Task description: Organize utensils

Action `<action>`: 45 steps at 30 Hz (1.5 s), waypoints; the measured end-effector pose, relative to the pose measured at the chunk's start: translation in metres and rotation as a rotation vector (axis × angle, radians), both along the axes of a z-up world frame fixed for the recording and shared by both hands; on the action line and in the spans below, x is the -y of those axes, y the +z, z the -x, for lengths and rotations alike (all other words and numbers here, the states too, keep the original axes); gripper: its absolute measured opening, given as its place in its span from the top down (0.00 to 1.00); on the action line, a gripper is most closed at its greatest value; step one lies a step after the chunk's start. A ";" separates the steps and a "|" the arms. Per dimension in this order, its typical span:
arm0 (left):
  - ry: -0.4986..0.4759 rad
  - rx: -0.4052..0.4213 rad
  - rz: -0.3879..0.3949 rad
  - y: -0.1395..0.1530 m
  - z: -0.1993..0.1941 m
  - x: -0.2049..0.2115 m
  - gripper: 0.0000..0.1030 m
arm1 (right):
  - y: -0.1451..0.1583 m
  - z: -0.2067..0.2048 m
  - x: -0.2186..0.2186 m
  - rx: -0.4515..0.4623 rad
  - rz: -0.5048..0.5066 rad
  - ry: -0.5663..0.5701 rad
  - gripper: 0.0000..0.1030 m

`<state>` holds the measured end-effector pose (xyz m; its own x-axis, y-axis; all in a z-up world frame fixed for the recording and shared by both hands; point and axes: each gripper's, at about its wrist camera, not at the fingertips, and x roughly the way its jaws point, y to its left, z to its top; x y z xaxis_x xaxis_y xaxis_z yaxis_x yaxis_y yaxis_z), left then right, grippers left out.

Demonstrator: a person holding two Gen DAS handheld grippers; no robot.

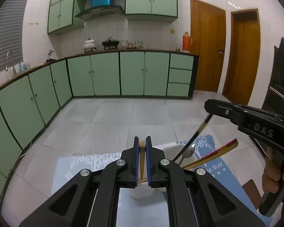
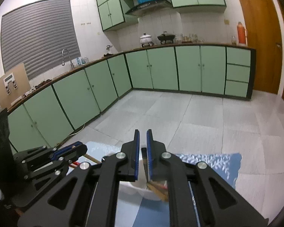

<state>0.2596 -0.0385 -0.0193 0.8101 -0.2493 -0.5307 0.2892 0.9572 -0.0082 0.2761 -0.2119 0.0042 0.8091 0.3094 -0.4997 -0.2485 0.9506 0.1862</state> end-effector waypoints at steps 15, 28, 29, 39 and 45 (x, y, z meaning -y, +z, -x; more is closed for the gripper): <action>0.092 0.103 0.074 0.024 0.061 -0.025 0.32 | 0.019 0.086 0.040 0.091 -0.054 -0.124 0.28; 0.109 0.083 0.051 0.029 0.134 -0.030 0.06 | -0.003 0.162 0.030 0.023 0.026 -0.132 0.05; 0.107 0.081 0.045 0.028 0.138 -0.029 0.06 | -0.004 0.165 0.028 0.019 0.037 -0.132 0.05; 0.113 0.043 0.053 0.024 0.167 -0.037 0.06 | -0.006 0.193 0.019 -0.001 0.046 -0.101 0.05; 0.138 0.059 0.048 0.029 0.179 -0.040 0.06 | 0.002 0.200 0.014 0.003 0.060 -0.077 0.05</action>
